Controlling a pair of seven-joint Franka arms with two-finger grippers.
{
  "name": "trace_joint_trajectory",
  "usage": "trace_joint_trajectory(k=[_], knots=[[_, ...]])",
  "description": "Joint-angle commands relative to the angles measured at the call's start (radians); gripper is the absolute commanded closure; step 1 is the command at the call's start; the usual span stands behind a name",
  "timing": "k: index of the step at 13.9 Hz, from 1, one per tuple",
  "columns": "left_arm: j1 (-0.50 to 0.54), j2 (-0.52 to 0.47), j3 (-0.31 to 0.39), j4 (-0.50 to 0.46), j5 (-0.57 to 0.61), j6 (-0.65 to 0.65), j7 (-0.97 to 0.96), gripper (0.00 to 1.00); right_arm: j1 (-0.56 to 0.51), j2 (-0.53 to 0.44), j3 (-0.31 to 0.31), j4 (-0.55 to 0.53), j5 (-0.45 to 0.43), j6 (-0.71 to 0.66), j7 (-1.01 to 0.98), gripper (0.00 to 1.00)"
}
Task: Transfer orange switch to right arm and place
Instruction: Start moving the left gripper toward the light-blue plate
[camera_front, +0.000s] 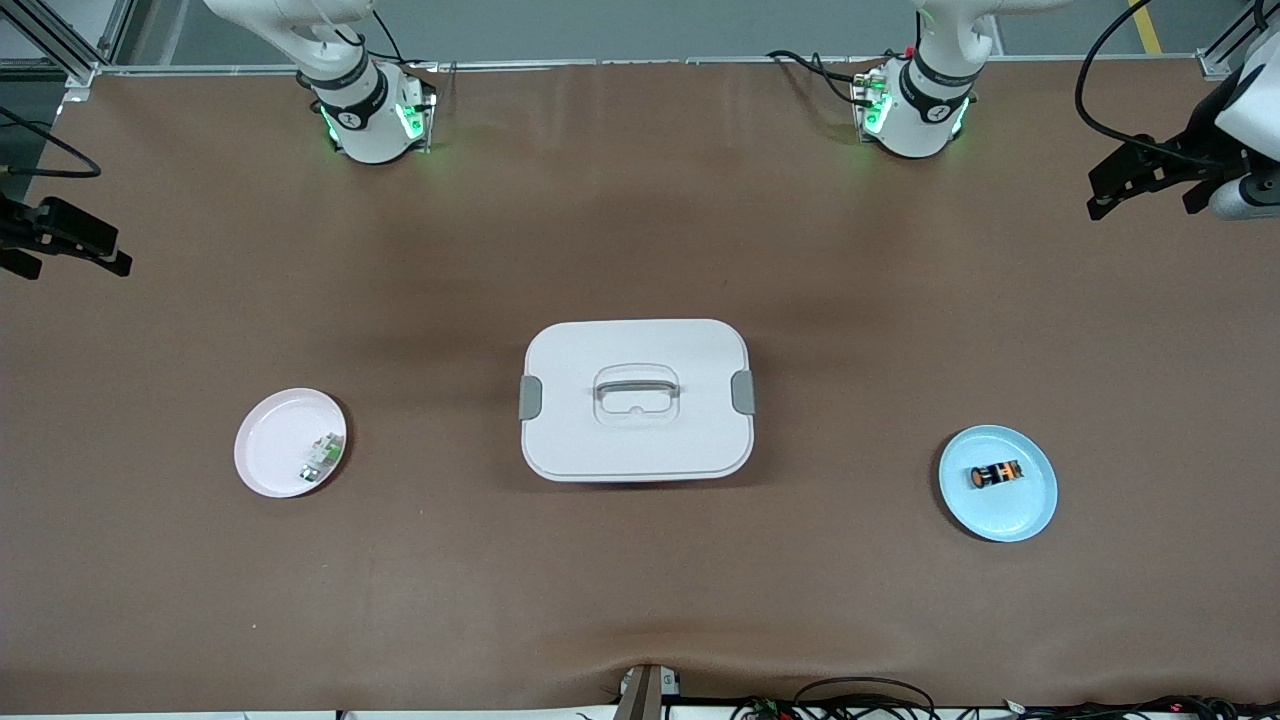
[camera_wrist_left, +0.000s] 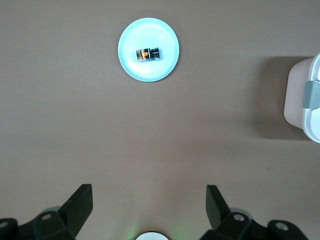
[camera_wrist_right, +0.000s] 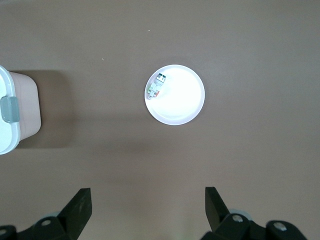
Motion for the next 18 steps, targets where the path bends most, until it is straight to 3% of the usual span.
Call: trace_joint_trajectory(k=[1, 5, 10, 14, 18], knots=[[-0.002, 0.007, 0.003, 0.023, 0.006, -0.020, 0.002, 0.00, 0.002, -0.030, 0.000, -0.031, 0.009, 0.008, 0.016, 0.00], [0.009, 0.009, 0.003, 0.024, 0.006, -0.020, 0.005, 0.00, 0.001, -0.030, -0.001, -0.031, 0.009, 0.004, 0.016, 0.00], [0.021, 0.096, 0.006, 0.023, 0.005, -0.005, 0.009, 0.00, -0.001, -0.032, -0.003, -0.030, 0.008, 0.002, 0.014, 0.00], [0.021, 0.188, 0.008, -0.006, 0.006, 0.104, 0.008, 0.00, 0.001, -0.032, -0.003, -0.030, 0.006, 0.002, 0.014, 0.00], [0.020, 0.220, 0.008, -0.127, 0.032, 0.307, 0.003, 0.00, 0.001, -0.032, -0.003, -0.031, 0.006, 0.002, 0.014, 0.00]])
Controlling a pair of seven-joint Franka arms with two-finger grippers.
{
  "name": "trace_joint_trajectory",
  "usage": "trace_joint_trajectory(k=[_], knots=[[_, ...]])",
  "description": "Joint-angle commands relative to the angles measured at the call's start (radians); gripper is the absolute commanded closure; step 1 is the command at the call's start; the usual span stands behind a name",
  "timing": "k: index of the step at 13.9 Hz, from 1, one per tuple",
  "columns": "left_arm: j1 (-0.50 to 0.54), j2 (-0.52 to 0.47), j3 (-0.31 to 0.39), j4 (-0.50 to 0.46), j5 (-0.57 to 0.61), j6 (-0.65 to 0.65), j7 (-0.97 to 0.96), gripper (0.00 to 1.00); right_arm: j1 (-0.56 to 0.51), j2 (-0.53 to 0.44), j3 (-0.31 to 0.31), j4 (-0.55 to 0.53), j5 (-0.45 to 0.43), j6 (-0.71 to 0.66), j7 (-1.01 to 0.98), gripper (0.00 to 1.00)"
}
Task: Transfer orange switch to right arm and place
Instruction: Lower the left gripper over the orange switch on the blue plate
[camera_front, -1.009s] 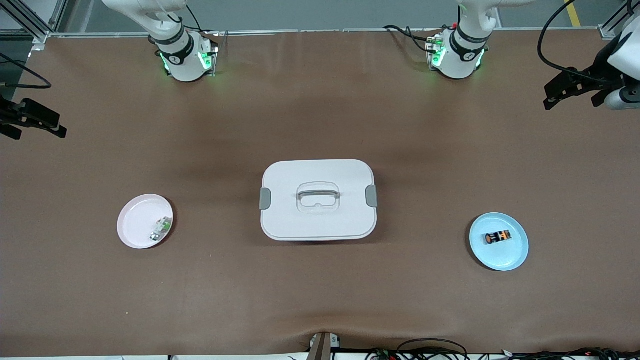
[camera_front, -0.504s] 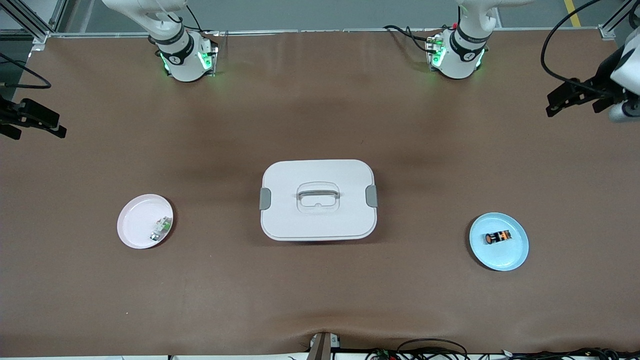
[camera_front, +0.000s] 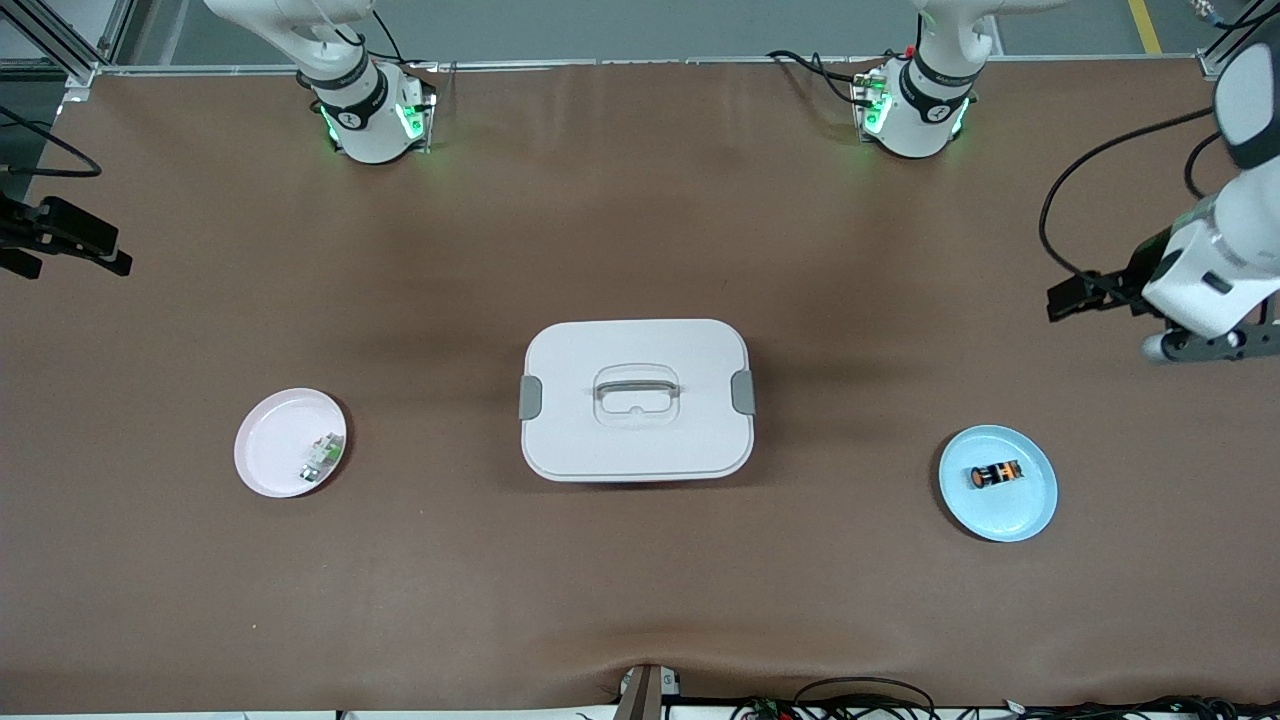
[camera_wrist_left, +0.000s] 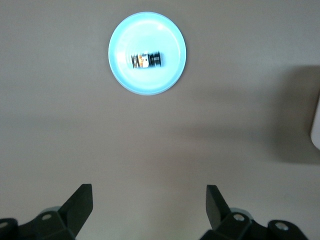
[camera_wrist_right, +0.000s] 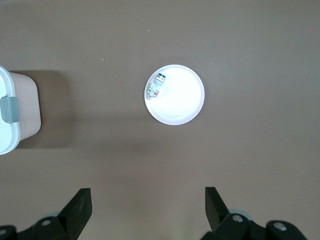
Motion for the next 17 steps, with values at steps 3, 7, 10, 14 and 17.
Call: trace_joint_trajectory(k=[3, 7, 10, 14, 17], knots=[[-0.005, 0.065, 0.003, -0.074, 0.022, 0.130, -0.016, 0.00, 0.002, -0.031, -0.001, -0.031, 0.006, 0.005, 0.014, 0.00], [0.013, 0.132, 0.003, -0.140, 0.023, 0.293, -0.016, 0.00, 0.001, -0.031, -0.001, -0.031, 0.005, 0.002, 0.014, 0.00], [0.037, 0.198, 0.002, -0.140, 0.015, 0.383, -0.027, 0.00, -0.002, -0.031, -0.001, -0.032, 0.005, 0.002, 0.012, 0.00], [0.041, 0.307, 0.002, -0.132, 0.017, 0.538, -0.109, 0.00, 0.001, -0.031, -0.001, -0.029, 0.005, 0.002, 0.012, 0.00], [0.043, 0.364, 0.002, -0.132, 0.023, 0.629, -0.092, 0.00, 0.001, -0.031, -0.001, -0.031, 0.005, 0.002, 0.012, 0.00]])
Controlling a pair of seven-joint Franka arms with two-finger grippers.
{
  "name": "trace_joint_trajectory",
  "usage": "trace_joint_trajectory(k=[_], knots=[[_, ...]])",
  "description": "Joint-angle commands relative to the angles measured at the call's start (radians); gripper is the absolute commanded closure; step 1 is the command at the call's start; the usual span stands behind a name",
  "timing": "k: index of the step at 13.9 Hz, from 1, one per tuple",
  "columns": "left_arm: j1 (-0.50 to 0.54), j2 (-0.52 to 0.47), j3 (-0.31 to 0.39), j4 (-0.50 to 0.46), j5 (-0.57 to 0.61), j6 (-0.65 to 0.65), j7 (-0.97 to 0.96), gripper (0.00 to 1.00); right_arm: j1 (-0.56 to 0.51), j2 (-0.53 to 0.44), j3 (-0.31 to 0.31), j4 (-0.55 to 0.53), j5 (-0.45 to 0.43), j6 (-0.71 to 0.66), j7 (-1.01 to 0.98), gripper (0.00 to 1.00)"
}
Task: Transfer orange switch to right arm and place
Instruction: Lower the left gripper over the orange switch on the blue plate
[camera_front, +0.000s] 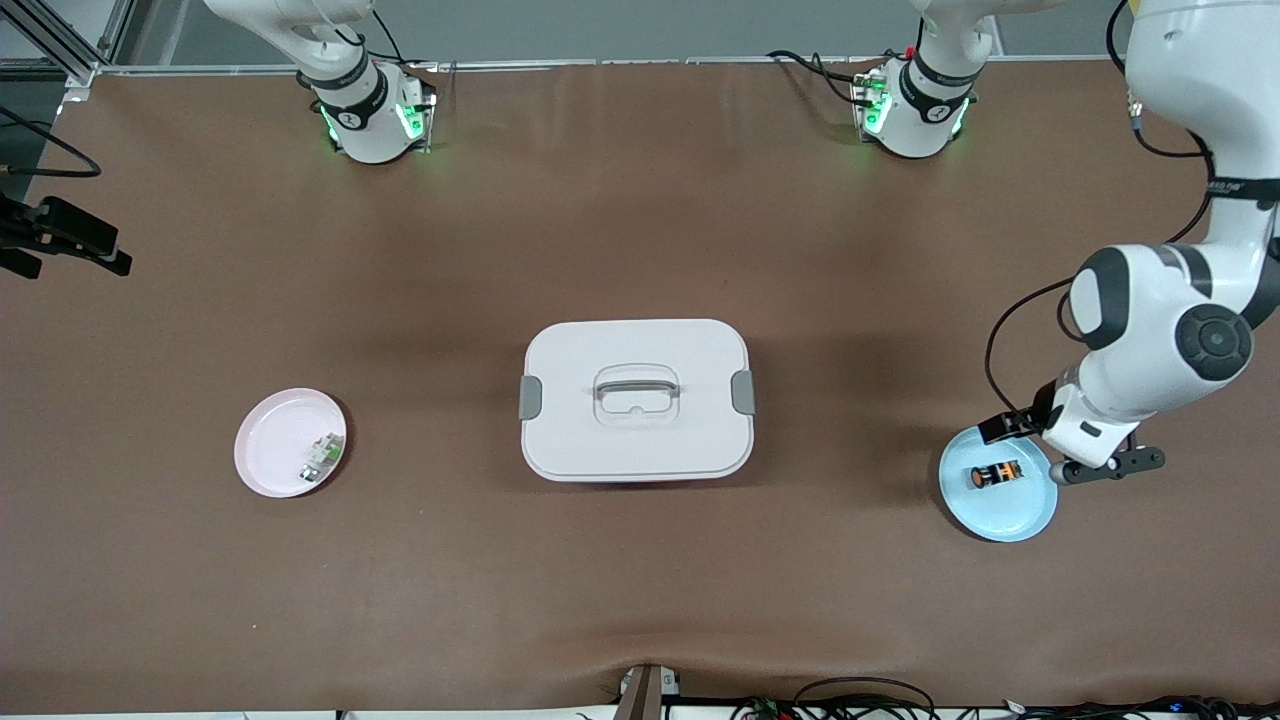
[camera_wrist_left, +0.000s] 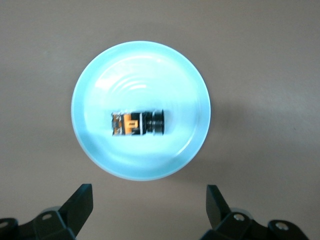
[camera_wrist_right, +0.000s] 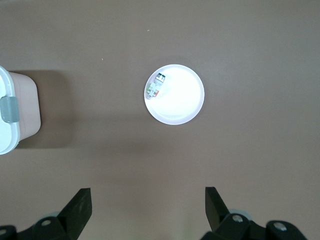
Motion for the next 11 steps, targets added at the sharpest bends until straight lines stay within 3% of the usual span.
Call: trace_joint_trajectory(k=[1, 11], knots=[[0.000, 0.041, 0.001, 0.007, 0.021, 0.063, -0.002, 0.00, 0.001, -0.031, 0.000, -0.028, 0.005, 0.004, 0.013, 0.00], [0.039, 0.141, 0.001, 0.023, 0.087, 0.173, 0.061, 0.00, -0.001, -0.031, 0.000, -0.028, 0.005, 0.003, 0.013, 0.00]])
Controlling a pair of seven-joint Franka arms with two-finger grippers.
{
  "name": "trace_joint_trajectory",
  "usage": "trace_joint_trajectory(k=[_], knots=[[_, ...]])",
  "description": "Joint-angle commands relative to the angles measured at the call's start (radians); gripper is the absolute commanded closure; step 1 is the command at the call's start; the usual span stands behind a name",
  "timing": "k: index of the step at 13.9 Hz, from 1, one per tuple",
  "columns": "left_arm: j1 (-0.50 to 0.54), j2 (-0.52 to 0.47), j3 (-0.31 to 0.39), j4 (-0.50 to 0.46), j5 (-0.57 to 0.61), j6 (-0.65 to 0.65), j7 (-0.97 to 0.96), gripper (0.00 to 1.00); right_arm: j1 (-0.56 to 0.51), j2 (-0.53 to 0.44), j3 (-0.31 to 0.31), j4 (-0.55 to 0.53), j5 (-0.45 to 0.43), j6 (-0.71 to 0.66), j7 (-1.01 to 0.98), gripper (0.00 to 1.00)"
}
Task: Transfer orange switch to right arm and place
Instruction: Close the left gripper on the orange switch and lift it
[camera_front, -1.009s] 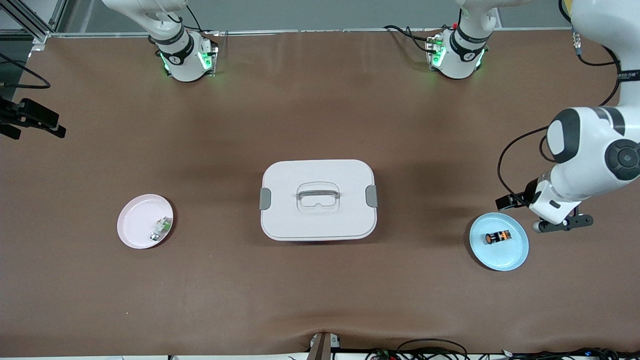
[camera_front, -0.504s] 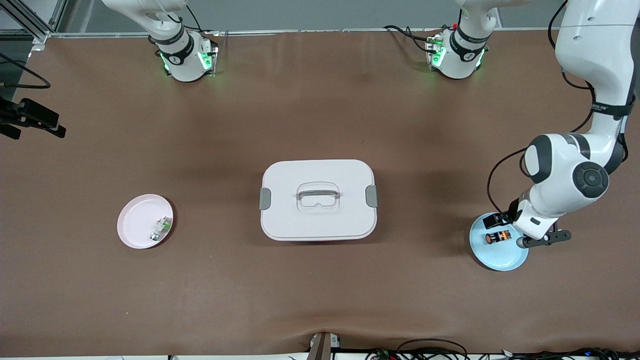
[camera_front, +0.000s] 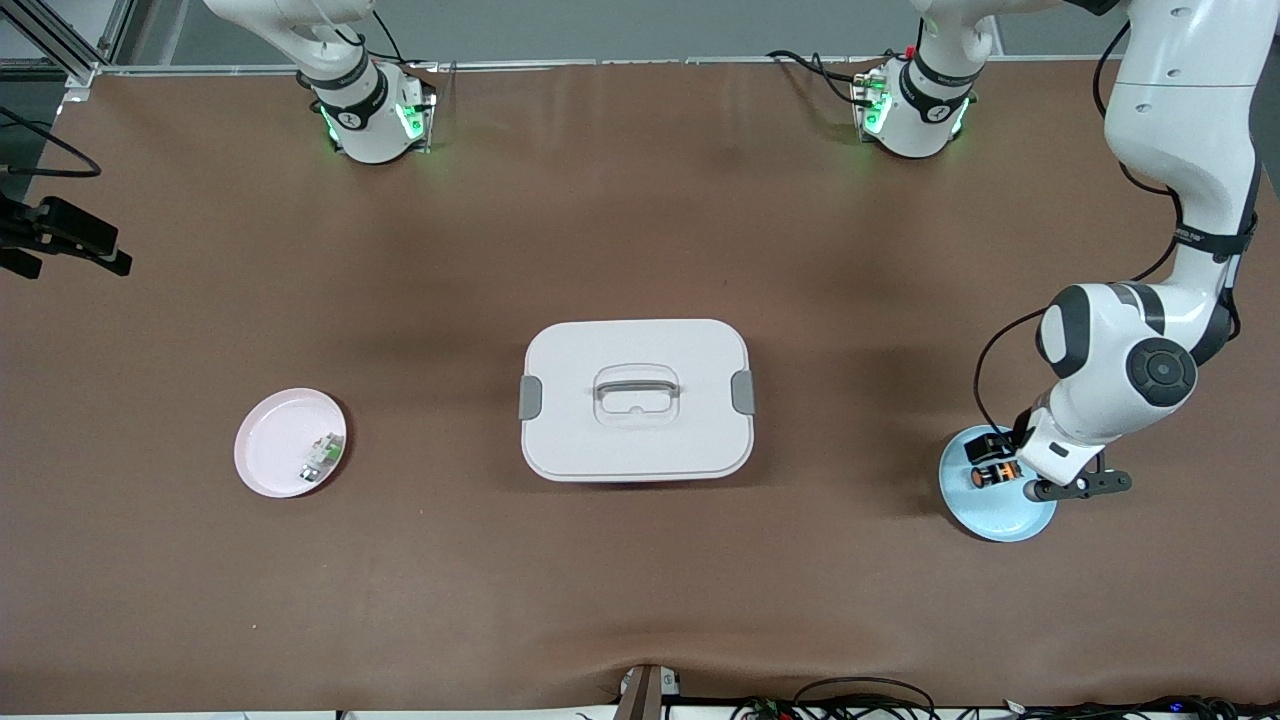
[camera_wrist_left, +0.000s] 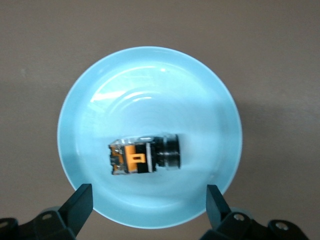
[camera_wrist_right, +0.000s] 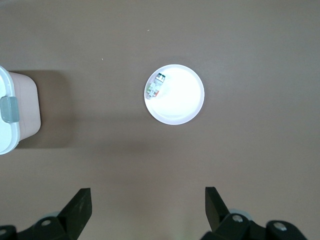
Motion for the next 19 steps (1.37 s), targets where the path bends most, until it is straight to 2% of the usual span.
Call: trace_joint_trajectory(k=[1, 18, 19], knots=[[0.008, 0.030, 0.000, 0.015, 0.022, 0.039, 0.011, 0.00, -0.001, -0.031, 0.000, -0.030, 0.005, 0.003, 0.012, 0.00], [0.020, 0.122, 0.000, 0.061, 0.005, 0.102, 0.006, 0.00, -0.001, -0.029, 0.000, -0.030, 0.005, 0.004, 0.013, 0.00], [0.020, 0.121, 0.000, 0.059, 0.005, 0.102, 0.006, 0.06, -0.001, -0.029, 0.000, -0.030, 0.005, 0.004, 0.013, 0.00]])
